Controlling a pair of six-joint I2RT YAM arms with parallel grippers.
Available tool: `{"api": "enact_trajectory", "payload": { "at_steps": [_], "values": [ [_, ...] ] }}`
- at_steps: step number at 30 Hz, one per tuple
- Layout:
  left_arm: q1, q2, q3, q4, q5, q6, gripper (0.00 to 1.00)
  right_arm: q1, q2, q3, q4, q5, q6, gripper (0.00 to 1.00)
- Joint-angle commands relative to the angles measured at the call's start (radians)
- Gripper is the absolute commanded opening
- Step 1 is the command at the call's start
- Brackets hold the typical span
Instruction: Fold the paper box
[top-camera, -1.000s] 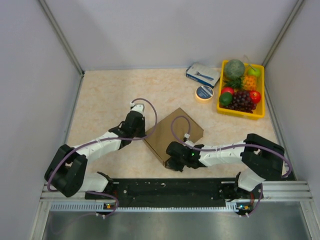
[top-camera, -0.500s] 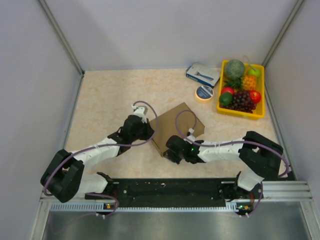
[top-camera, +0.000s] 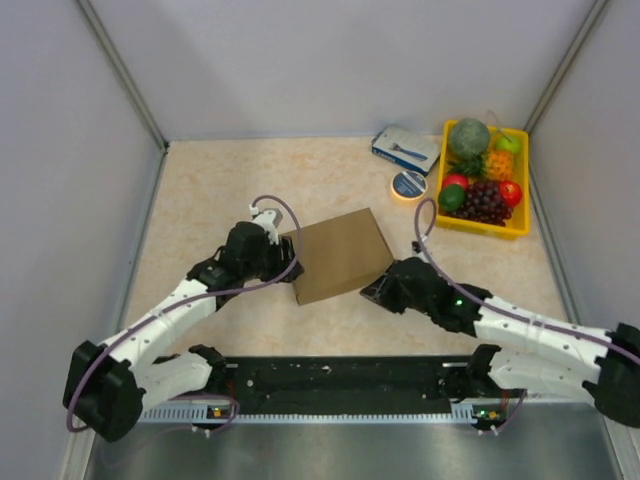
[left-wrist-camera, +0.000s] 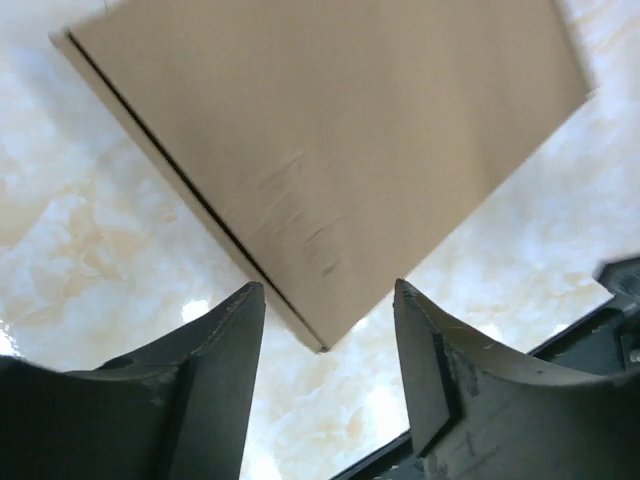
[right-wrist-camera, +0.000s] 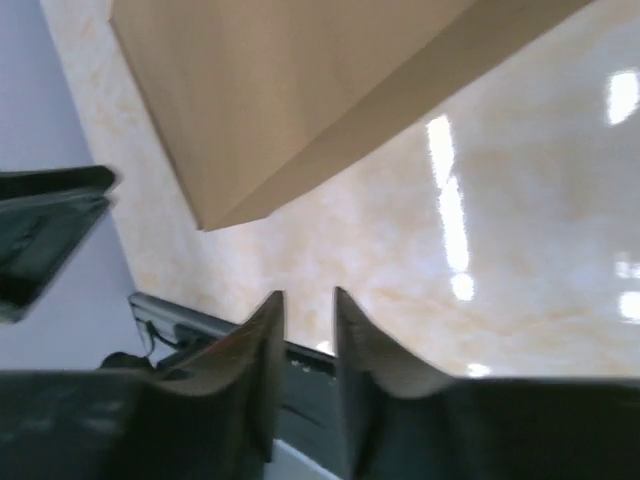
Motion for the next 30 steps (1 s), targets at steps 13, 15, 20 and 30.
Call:
{"api": "enact_trajectory", "payload": {
  "at_steps": [13, 15, 20, 30],
  "values": [
    [0.059, -0.162, -0.002, -0.043, -0.022, -0.147, 0.98, -0.829, 0.237, 0.240, -0.128, -0.785, -1.106, 0.85],
    [0.083, -0.141, -0.031, 0.011, 0.000, -0.213, 0.98, -0.827, 0.341, 0.326, -0.102, -0.811, -1.086, 0.86],
    [0.131, -0.006, -0.062, 0.170, 0.087, -0.248, 0.97, -0.797, 0.501, 0.475, -0.084, -0.854, -1.082, 0.85],
    [0.194, 0.310, 0.081, 0.204, 0.148, -0.151, 0.78, -0.675, 0.701, 0.613, -0.104, -0.752, -1.098, 0.70]
  ]
}}
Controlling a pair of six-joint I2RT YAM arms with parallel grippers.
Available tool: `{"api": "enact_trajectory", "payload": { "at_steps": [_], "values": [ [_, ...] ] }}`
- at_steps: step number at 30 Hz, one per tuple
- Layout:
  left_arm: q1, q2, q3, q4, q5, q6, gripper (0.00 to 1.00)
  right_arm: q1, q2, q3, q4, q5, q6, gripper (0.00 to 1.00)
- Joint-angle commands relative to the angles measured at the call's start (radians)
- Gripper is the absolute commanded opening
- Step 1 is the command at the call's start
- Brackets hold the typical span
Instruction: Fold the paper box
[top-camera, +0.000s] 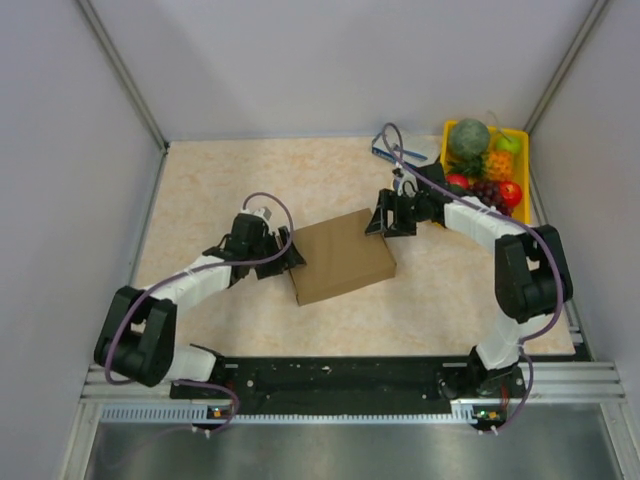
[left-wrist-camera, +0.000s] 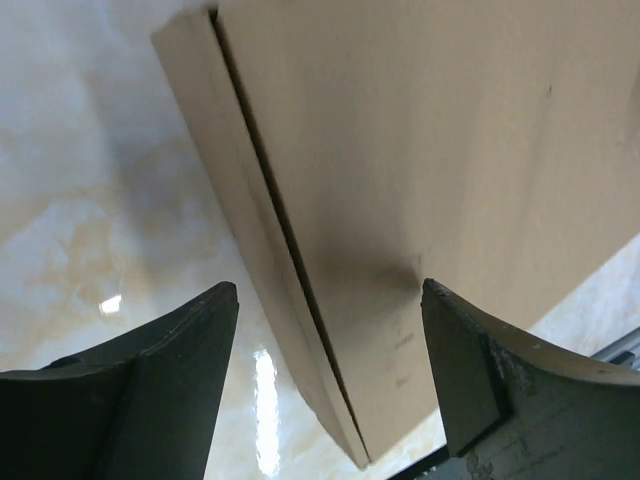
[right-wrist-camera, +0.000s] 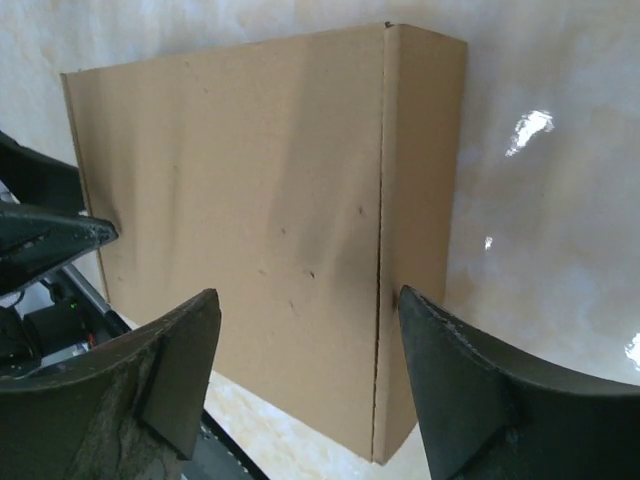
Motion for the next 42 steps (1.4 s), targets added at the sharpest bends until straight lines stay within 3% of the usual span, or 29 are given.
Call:
{"api": "enact_trajectory", "payload": {
  "at_steps": [1, 4, 5, 8, 14, 19, 25, 31, 34, 38, 42],
  "values": [
    [0.020, 0.113, 0.116, 0.062, 0.061, 0.062, 0.75, 0.033, 0.059, 0.064, 0.009, 0.032, -0.020, 0.67],
    [0.020, 0.191, 0.145, 0.077, 0.093, 0.097, 0.69, 0.050, 0.064, 0.044, 0.013, 0.061, -0.012, 0.61],
    [0.019, 0.211, 0.157, 0.066, 0.101, 0.108, 0.60, 0.057, 0.056, 0.020, 0.014, 0.075, -0.002, 0.56],
    [0.000, 0.242, 0.153, 0.100, 0.156, 0.117, 0.49, 0.060, -0.040, -0.087, 0.022, 0.127, 0.058, 0.53],
    [-0.217, 0.204, 0.098, 0.218, 0.186, 0.013, 0.46, 0.024, -0.436, -0.411, -0.029, 0.316, 0.259, 0.52],
    [-0.377, 0.321, 0.143, 0.387, 0.221, -0.151, 0.43, -0.175, -0.643, -0.514, -0.185, 0.412, 0.293, 0.55],
    [-0.547, 0.499, 0.334, 0.401, 0.233, -0.222, 0.42, -0.372, -0.766, -0.544, -0.297, 0.466, 0.256, 0.57],
    [-0.662, 0.668, 0.597, 0.341, 0.247, -0.243, 0.42, -0.479, -0.854, -0.548, -0.360, 0.600, 0.386, 0.59],
    [-0.695, 0.749, 0.712, 0.332, 0.268, -0.260, 0.42, -0.509, -0.841, -0.509, -0.420, 0.722, 0.432, 0.71],
    [-0.724, 0.834, 0.876, 0.278, 0.282, -0.260, 0.43, -0.616, -0.858, -0.522, -0.440, 0.790, 0.443, 0.67],
    [-0.745, 0.912, 0.975, 0.261, 0.288, -0.266, 0.43, -0.712, -0.843, -0.550, -0.339, 0.755, 0.375, 0.64]
  ]
}}
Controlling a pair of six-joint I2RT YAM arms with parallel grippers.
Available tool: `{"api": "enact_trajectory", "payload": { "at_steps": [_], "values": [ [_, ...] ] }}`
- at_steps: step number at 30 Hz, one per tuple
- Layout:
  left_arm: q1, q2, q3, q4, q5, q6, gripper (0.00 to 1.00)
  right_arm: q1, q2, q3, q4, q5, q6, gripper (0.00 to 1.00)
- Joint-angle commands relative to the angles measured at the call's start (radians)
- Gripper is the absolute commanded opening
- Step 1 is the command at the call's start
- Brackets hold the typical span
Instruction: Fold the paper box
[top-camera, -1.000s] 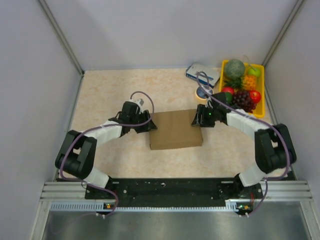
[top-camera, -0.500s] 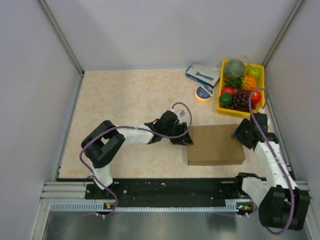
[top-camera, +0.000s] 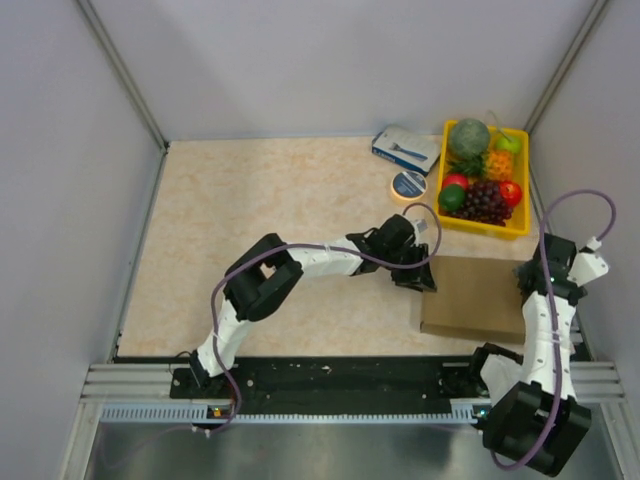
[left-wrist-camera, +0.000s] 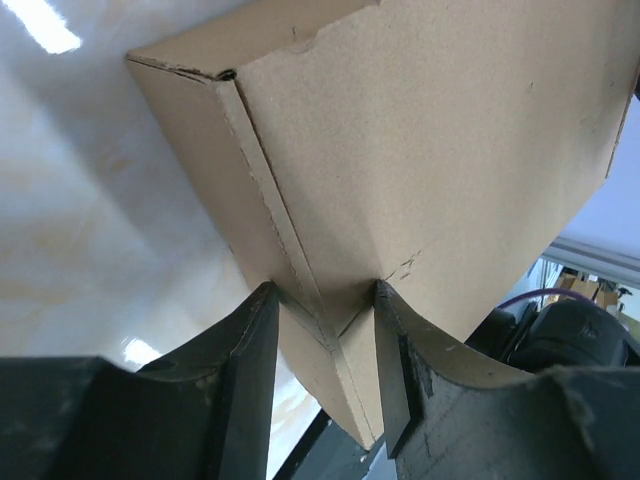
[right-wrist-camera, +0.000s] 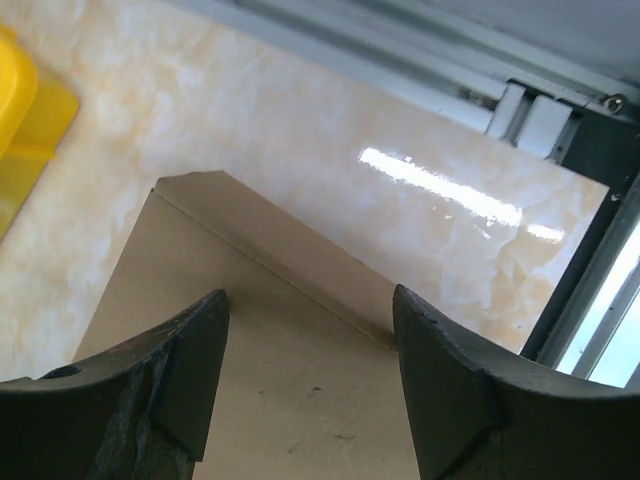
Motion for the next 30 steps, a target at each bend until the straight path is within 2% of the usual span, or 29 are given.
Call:
{"api": "enact_trajectory", "payload": {
  "at_steps": [1, 8, 13, 17, 23, 30],
  "values": [
    [-0.124, 0.089, 0.141, 0.155, 0.095, -0.050, 0.43, -0.060, 0.046, -0.023, -0.003, -0.217, 0.045, 0.64],
    [-0.173, 0.190, 0.299, 0.151, 0.106, -0.094, 0.43, -0.090, 0.235, 0.034, 0.120, -0.195, -0.084, 0.68],
    [-0.177, 0.206, 0.327, 0.163, 0.105, -0.117, 0.44, -0.105, 0.286, 0.014, 0.178, -0.162, -0.139, 0.74],
    [-0.174, 0.175, 0.306, 0.148, 0.092, -0.100, 0.50, -0.110, 0.258, 0.016, 0.183, -0.169, -0.168, 0.75],
    [-0.114, 0.097, 0.201, 0.172, 0.045, -0.079, 0.61, -0.111, 0.203, -0.001, 0.172, -0.215, -0.116, 0.76],
    [-0.070, 0.160, 0.266, 0.174, 0.081, -0.084, 0.62, -0.110, 0.149, -0.053, 0.128, -0.272, 0.028, 0.74]
  ]
}}
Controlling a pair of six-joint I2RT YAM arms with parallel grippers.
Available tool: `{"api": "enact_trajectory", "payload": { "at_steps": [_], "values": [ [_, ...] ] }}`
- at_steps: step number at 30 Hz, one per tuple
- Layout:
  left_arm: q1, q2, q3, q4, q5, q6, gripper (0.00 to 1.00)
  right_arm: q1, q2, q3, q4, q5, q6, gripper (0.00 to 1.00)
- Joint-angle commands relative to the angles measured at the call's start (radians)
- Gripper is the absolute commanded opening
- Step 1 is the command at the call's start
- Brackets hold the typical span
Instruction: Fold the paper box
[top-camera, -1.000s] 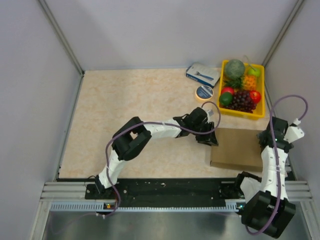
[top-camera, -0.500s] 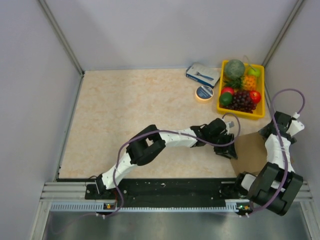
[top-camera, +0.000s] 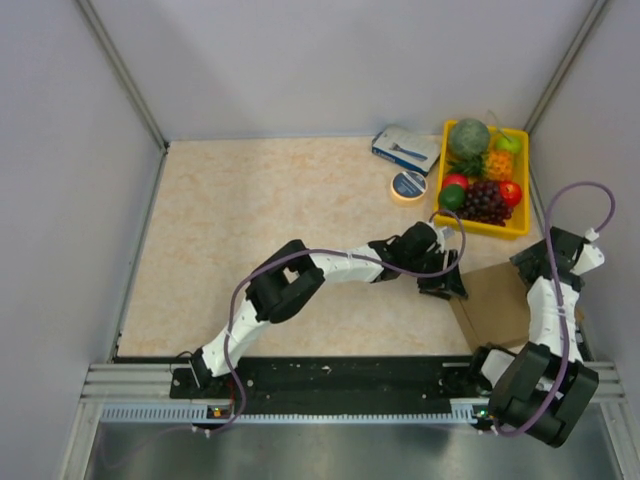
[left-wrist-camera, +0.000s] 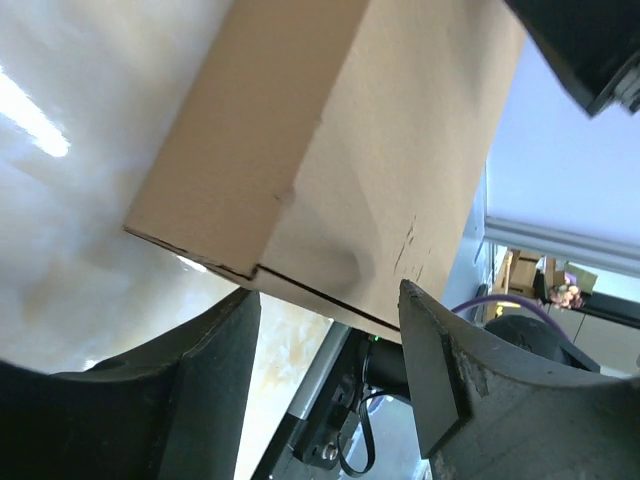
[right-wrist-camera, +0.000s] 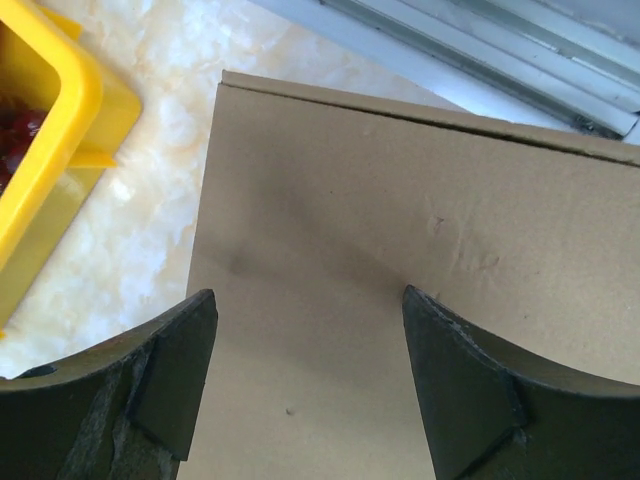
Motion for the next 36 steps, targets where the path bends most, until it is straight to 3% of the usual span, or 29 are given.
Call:
{"api": "enact_trajectory", "payload": {
  "at_steps": [1, 18, 36],
  "values": [
    [0.017, -0.011, 0.070, 0.080, 0.008, 0.006, 0.62, 0.003, -0.059, -0.066, -0.095, -0.112, 0.127, 0.74],
    [0.112, 0.018, 0.145, 0.048, -0.001, 0.037, 0.62, 0.003, -0.220, -0.175, -0.204, -0.219, 0.312, 0.70],
    [0.128, 0.128, 0.308, 0.002, -0.038, 0.043, 0.63, 0.003, -0.311, -0.195, -0.238, -0.282, 0.346, 0.68]
  ]
}}
